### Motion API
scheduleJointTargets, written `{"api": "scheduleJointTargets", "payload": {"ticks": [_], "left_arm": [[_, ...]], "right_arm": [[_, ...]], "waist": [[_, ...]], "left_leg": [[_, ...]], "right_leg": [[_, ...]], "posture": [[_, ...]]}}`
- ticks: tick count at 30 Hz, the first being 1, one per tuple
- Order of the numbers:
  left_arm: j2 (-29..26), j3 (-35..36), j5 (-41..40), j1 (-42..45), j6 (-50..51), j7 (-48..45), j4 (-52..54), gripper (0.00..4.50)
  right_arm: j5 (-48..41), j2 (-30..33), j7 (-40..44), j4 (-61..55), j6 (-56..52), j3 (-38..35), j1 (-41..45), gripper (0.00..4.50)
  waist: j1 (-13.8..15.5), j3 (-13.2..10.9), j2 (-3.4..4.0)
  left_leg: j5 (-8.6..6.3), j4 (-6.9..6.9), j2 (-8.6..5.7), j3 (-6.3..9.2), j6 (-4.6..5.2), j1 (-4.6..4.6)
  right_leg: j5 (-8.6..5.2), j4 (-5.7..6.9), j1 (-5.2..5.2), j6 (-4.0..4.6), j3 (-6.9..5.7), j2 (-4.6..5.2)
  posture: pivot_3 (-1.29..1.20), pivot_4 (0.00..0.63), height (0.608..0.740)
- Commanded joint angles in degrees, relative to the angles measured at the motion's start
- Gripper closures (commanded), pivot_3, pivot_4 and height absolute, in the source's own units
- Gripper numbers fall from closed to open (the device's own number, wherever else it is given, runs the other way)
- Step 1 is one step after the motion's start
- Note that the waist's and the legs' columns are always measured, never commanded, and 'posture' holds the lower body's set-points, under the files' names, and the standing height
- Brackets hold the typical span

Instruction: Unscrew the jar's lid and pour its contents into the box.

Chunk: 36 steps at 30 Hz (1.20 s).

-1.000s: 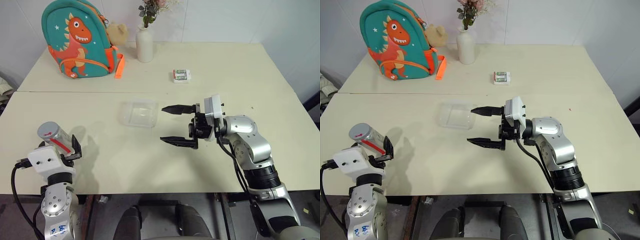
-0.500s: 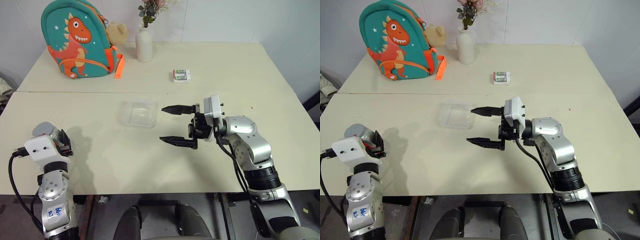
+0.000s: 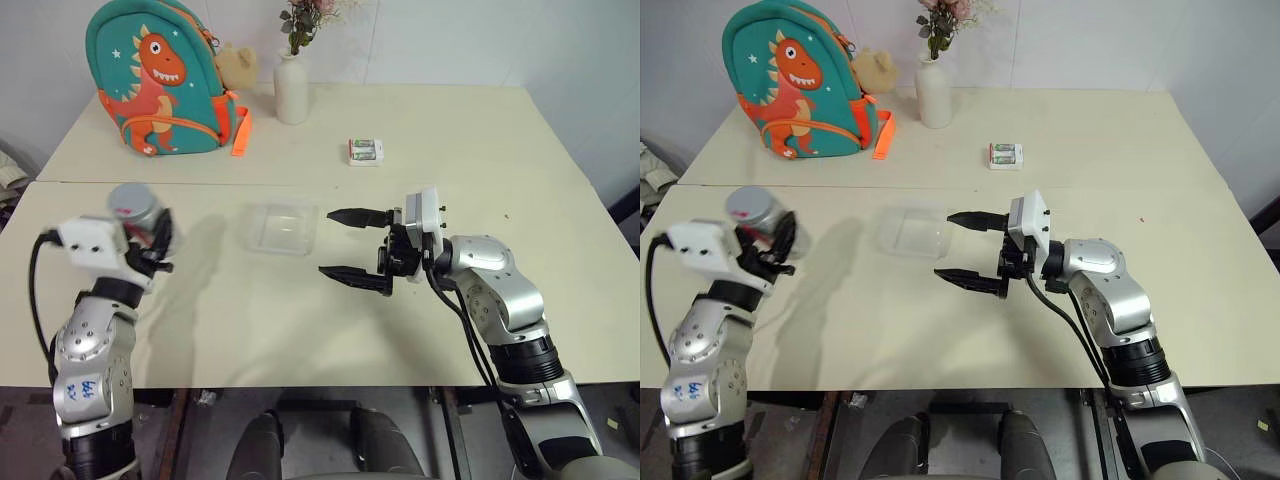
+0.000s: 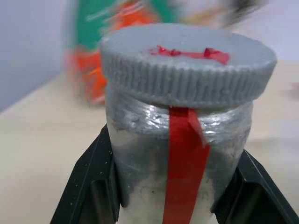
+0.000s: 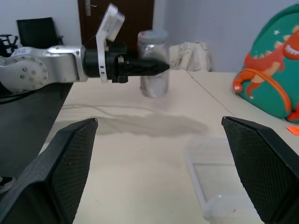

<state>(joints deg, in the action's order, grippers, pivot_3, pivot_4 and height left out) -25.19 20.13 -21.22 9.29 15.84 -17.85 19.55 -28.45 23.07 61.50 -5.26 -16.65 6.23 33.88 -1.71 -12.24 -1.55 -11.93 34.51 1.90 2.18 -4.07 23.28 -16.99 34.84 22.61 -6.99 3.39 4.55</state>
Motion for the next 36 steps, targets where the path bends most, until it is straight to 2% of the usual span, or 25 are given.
{"api": "scheduleJointTargets", "payload": {"ticks": [1,5,12,20,28,31,35,36], "left_arm": [[-4.0,-4.5,-3.3,2.2,1.6,-9.5,1.1,2.54],[-5.8,-9.5,-7.0,5.6,5.0,-17.2,-0.8,2.54],[-4.5,-16.1,-6.0,9.5,5.8,-22.0,-3.0,2.54],[-3.4,-17.4,-5.7,11.5,5.7,-22.8,-4.2,2.54],[-2.7,-17.3,-5.5,11.3,5.7,-22.5,-3.8,2.54],[-2.5,-17.2,-5.4,11.0,5.6,-22.3,-3.9,2.54],[-2.4,-17.2,-5.3,10.6,5.3,-22.2,-4.1,2.54],[-2.4,-17.2,-5.3,10.6,5.3,-22.2,-4.2,2.54]], "right_arm": [[-1.3,-0.5,-3.0,-4.5,-3.8,-0.2,2.7,0.0],[-4.6,-2.6,-6.6,-6.8,-11.3,0.1,6.0,0.0],[-1.8,-5.7,-12.4,-5.6,-17.5,3.4,11.7,0.0],[0.2,-8.9,-14.7,-2.5,-18.6,6.0,13.4,0.0],[1.2,-10.5,-14.8,0.1,-16.6,5.1,14.3,0.0],[1.3,-10.8,-14.7,0.7,-16.0,4.5,14.7,0.6],[1.2,-11.0,-14.5,0.8,-15.7,4.1,14.8,1.89],[1.2,-11.0,-14.4,0.8,-15.7,4.1,14.9,1.92]], "waist": [[-0.2,0.0,0.0],[-0.2,0.0,0.01],[-0.1,0.0,0.01],[-0.1,0.0,0.01],[-0.1,0.0,0.01],[-0.1,0.0,0.01],[0.0,0.0,0.01],[0.0,0.0,0.01]], "left_leg": [[0.0,-0.06,0.0,-0.01,0.0,-0.01],[0.02,-0.27,0.09,-0.02,-0.02,-0.02],[0.01,-0.36,0.12,0.0,-0.03,0.01],[0.01,-0.37,0.12,0.0,-0.02,0.03],[0.01,-0.37,0.12,0.0,-0.02,0.04],[0.01,-0.37,0.12,0.0,-0.02,0.04],[0.01,-0.37,0.12,0.0,-0.02,0.04],[0.01,-0.37,0.12,0.0,-0.02,0.04]], "right_leg": [[0.0,-0.01,0.02,0.0,0.01,0.0],[0.06,0.15,0.19,-0.18,0.0,-0.06],[0.12,0.17,0.29,-0.41,-0.03,-0.1],[0.23,0.18,0.33,-0.62,-0.03,-0.1],[0.24,0.2,0.34,-0.64,-0.03,-0.11],[0.24,0.21,0.35,-0.64,-0.03,-0.11],[0.24,0.22,0.36,-0.65,-0.02,-0.12],[0.24,0.22,0.36,-0.65,-0.03,-0.12]], "posture": [[0.0,0.15,0.74],[0.0,0.15,0.74],[0.0,0.15,0.74],[0.0,0.15,0.74],[0.0,0.15,0.74],[0.0,0.15,0.74],[0.0,0.15,0.74],[0.0,0.15,0.74]]}}
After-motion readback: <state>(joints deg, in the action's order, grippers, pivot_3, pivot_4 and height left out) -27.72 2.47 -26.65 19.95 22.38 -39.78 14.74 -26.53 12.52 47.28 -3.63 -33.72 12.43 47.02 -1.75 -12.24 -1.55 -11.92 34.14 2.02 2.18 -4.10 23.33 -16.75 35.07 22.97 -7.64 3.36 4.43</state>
